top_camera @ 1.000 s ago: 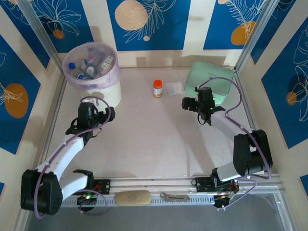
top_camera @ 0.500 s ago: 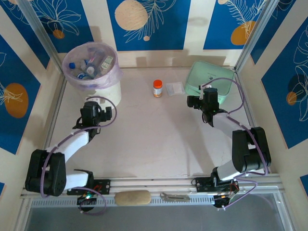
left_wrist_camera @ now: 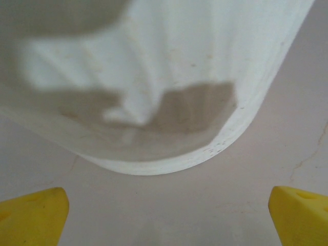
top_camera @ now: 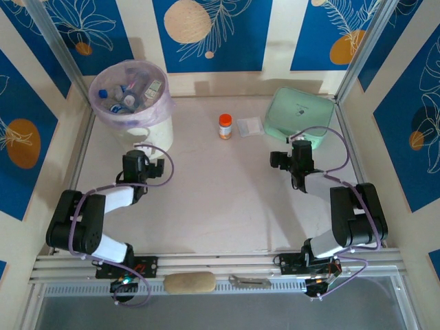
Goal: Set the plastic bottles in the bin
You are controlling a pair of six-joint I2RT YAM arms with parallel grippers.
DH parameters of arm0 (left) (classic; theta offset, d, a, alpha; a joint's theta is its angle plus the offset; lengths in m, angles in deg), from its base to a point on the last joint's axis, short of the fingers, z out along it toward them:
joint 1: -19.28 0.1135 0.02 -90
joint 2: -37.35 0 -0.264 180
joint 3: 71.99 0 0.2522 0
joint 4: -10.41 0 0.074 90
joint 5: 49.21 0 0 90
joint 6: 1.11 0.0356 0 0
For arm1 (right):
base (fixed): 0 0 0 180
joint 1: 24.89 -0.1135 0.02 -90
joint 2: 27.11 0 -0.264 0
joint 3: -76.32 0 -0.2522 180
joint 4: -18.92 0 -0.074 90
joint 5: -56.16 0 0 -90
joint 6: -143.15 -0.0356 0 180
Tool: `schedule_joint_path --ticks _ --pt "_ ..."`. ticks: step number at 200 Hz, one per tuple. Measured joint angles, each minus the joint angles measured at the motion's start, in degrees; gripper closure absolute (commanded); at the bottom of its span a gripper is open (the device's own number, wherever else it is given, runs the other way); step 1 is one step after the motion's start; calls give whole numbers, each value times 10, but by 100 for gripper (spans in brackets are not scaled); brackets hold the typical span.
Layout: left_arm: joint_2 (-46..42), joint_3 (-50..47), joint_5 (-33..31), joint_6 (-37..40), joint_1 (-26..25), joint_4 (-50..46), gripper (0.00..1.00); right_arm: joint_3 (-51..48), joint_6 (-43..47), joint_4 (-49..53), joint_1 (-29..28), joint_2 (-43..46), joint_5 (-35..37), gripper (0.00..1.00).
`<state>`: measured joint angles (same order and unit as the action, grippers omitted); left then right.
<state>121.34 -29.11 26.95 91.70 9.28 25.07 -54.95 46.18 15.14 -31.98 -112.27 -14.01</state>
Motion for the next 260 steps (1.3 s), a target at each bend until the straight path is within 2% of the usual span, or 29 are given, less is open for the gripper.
schedule_joint_path --ticks 24,51,75,98,142,260 --pt "0 -3 12 12 0 28 0 -9 7 -69 4 -16 12 0" --pt "8 -44 10 17 7 123 0 -46 5 -135 32 -16 -8 1" --pt "48 -91 -2 7 23 221 0 -113 -7 -222 57 -20 -22 1" --pt "59 -113 -2 7 26 250 0 -128 -9 -244 56 -23 -23 1" --pt "59 -100 -2 7 26 270 0 -128 -9 -283 52 -23 -23 1" --pt "59 -99 -2 7 26 273 0 -128 -9 -292 45 -23 -21 1"
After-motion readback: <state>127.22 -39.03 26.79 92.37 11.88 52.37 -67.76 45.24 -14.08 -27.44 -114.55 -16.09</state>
